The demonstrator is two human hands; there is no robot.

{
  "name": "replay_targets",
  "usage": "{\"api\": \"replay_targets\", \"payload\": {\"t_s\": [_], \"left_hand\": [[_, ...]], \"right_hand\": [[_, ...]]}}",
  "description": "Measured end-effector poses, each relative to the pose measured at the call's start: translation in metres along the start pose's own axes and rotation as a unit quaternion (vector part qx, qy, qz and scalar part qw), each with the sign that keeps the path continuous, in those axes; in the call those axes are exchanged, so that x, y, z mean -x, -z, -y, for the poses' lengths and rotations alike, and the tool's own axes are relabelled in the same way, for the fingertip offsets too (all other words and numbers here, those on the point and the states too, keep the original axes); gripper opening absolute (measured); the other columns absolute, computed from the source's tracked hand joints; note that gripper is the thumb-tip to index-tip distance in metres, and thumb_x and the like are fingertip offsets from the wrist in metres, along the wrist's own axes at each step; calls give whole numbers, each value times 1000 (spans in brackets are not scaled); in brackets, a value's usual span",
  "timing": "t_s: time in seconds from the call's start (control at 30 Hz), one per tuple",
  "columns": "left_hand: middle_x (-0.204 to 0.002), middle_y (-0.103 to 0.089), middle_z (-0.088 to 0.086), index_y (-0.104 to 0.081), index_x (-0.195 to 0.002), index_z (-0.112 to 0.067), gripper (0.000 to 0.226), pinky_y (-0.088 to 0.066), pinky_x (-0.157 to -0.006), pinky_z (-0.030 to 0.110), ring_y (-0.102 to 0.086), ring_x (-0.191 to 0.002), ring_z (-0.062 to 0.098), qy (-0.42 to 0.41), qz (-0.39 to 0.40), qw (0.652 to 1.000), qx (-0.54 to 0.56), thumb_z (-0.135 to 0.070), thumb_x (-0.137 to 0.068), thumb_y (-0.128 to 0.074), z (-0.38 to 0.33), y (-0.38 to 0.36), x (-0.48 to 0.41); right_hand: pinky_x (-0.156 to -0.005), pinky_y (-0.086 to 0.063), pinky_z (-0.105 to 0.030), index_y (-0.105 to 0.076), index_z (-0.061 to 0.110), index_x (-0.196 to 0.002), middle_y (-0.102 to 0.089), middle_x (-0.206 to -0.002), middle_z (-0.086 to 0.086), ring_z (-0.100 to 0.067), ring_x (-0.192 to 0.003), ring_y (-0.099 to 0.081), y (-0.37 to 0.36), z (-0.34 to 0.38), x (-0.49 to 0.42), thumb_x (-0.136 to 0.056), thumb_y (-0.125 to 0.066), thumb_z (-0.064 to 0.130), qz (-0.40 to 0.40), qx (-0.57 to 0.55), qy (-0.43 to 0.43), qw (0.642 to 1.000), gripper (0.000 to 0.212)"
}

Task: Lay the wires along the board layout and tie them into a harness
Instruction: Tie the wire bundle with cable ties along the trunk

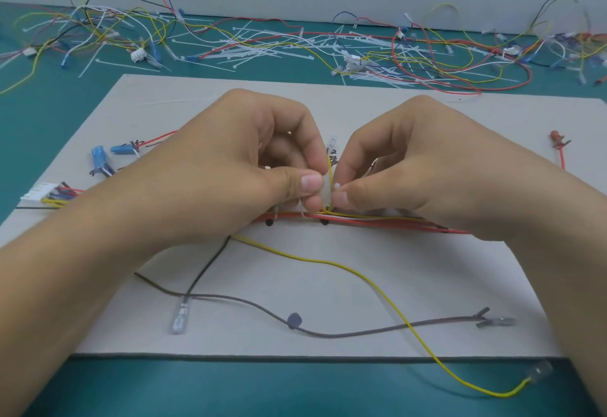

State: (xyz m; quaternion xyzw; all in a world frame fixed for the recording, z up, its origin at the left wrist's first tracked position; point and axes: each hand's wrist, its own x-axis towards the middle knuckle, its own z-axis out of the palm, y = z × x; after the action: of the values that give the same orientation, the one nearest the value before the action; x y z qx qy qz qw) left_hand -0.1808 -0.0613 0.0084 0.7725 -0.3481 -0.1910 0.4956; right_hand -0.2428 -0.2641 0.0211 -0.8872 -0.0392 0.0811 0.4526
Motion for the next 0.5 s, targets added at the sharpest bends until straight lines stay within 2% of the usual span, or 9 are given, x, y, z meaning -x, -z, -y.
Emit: {"api": "replay_targets", "payload": {"t_s": [0.17,0.27,0.33,0.43,0.5], "left_hand": [[-74,-78,6,-58,-88,-27,14,-55,-66,63,-65,-75,50,-2,3,1000,-4,-21,-82,-69,-1,-3,0],[-73,-77,4,-55,-89,-31,16,-55,-56,50,-63,-71,47,-7,1,1000,-12,-21,-84,-66,-2,-4,0],[-73,-77,3,-55,-89,-33,16,-53,-55,53,-61,-68,46,-10,4,1000,-15,-20,-85,-64,-1,-5,-1],[-73,-77,2,-54,-90,-33,16,-53,-63,57,-63,-68,38,-11,11,1000,-27,-20,-86,-62,1,-8,0],[-73,-76,2,-54,-91,-33,16,-54,-63,58,-62,-68,40,-11,14,999,-27,-20,-86,-62,1,-9,-1]], "right_hand": [[-41,-34,-11,-78,18,-72,-60,-48,4,-6,-41,-46,-1,1,-1,-76,-85,18,-5,-14,-8,1000,8],[-41,-34,-11,-78,17,-72,-61,-49,4,-6,-41,-46,-1,1,-1,-76,-85,18,-9,-15,-11,1000,8],[-41,-34,-12,-77,19,-72,-61,-49,4,-5,-41,-46,-1,0,-1,-76,-84,20,-8,-3,-5,1000,8],[-42,-34,-12,-77,20,-72,-61,-49,5,-5,-42,-46,-1,0,-1,-75,-84,22,-6,-2,3,1000,8],[-42,-34,-13,-77,21,-73,-61,-50,5,-5,-43,-45,-1,0,-1,-75,-85,24,-3,1,8,1000,8]]}}
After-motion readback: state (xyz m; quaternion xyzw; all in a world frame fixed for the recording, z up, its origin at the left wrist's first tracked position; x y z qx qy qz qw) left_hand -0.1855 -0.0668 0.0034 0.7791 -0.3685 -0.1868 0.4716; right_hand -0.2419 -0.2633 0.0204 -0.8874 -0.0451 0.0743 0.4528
